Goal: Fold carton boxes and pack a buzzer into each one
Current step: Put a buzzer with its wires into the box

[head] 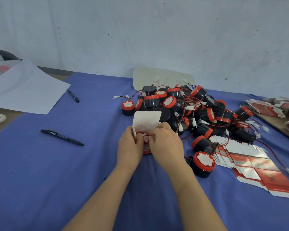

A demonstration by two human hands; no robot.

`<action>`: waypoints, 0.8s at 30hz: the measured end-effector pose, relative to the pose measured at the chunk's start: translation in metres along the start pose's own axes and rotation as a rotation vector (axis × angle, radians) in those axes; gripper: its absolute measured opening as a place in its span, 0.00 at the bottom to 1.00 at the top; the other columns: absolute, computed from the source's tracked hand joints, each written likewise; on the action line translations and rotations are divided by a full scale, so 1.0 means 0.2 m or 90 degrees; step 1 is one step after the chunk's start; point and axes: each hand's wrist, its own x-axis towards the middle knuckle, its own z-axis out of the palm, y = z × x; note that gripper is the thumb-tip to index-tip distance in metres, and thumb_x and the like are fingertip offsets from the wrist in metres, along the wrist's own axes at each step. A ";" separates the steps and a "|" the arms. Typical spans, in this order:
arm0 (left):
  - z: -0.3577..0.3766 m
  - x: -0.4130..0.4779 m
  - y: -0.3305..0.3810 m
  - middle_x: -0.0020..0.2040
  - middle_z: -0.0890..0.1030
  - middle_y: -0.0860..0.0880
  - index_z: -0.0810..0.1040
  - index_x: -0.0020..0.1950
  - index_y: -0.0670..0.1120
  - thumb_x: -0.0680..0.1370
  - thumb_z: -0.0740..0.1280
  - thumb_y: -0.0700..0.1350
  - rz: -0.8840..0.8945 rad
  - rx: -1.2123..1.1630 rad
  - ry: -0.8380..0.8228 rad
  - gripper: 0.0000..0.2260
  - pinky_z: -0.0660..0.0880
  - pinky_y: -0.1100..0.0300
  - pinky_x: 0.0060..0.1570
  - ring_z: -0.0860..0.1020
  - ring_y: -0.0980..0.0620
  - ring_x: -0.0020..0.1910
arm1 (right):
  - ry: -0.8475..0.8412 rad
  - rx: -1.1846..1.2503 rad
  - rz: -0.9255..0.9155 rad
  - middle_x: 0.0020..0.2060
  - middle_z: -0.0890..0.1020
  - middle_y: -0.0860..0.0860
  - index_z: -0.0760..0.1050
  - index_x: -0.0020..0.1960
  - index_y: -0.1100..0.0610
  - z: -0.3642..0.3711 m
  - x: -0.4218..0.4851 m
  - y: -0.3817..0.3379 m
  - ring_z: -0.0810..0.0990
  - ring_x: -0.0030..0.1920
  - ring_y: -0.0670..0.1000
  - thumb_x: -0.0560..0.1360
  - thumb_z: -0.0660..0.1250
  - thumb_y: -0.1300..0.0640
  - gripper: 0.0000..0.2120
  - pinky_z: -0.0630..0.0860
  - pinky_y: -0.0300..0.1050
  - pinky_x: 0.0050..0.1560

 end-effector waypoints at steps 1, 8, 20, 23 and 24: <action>0.00 0.00 0.00 0.46 0.78 0.51 0.70 0.49 0.50 0.79 0.60 0.42 -0.001 -0.002 0.000 0.03 0.74 0.59 0.40 0.76 0.51 0.44 | -0.016 0.009 -0.016 0.55 0.72 0.50 0.79 0.54 0.55 -0.01 -0.01 0.01 0.75 0.46 0.52 0.81 0.58 0.51 0.13 0.68 0.44 0.39; -0.01 -0.01 0.01 0.47 0.79 0.49 0.72 0.50 0.48 0.79 0.60 0.41 0.002 -0.008 -0.001 0.03 0.75 0.53 0.44 0.77 0.49 0.46 | -0.011 0.046 -0.021 0.46 0.81 0.50 0.82 0.49 0.54 -0.04 -0.01 0.02 0.77 0.47 0.51 0.78 0.63 0.48 0.13 0.75 0.47 0.45; 0.00 -0.03 0.03 0.46 0.77 0.50 0.70 0.50 0.49 0.79 0.60 0.41 0.014 0.026 -0.008 0.03 0.76 0.54 0.42 0.76 0.51 0.45 | 0.102 -0.004 0.113 0.44 0.76 0.51 0.67 0.42 0.55 0.06 0.02 0.00 0.68 0.40 0.51 0.81 0.58 0.52 0.11 0.67 0.47 0.39; 0.00 -0.04 0.03 0.45 0.77 0.49 0.70 0.49 0.47 0.78 0.61 0.41 0.023 0.040 -0.011 0.02 0.76 0.50 0.43 0.76 0.49 0.45 | 0.114 -0.004 0.130 0.44 0.78 0.51 0.71 0.47 0.56 0.06 0.03 0.01 0.69 0.39 0.52 0.81 0.58 0.53 0.08 0.65 0.46 0.35; 0.00 -0.04 0.04 0.45 0.77 0.49 0.70 0.48 0.47 0.78 0.61 0.41 0.022 0.043 -0.011 0.02 0.76 0.49 0.43 0.76 0.48 0.45 | 0.115 -0.002 0.132 0.43 0.78 0.51 0.71 0.47 0.55 0.05 0.03 0.02 0.70 0.38 0.52 0.80 0.58 0.54 0.07 0.63 0.45 0.34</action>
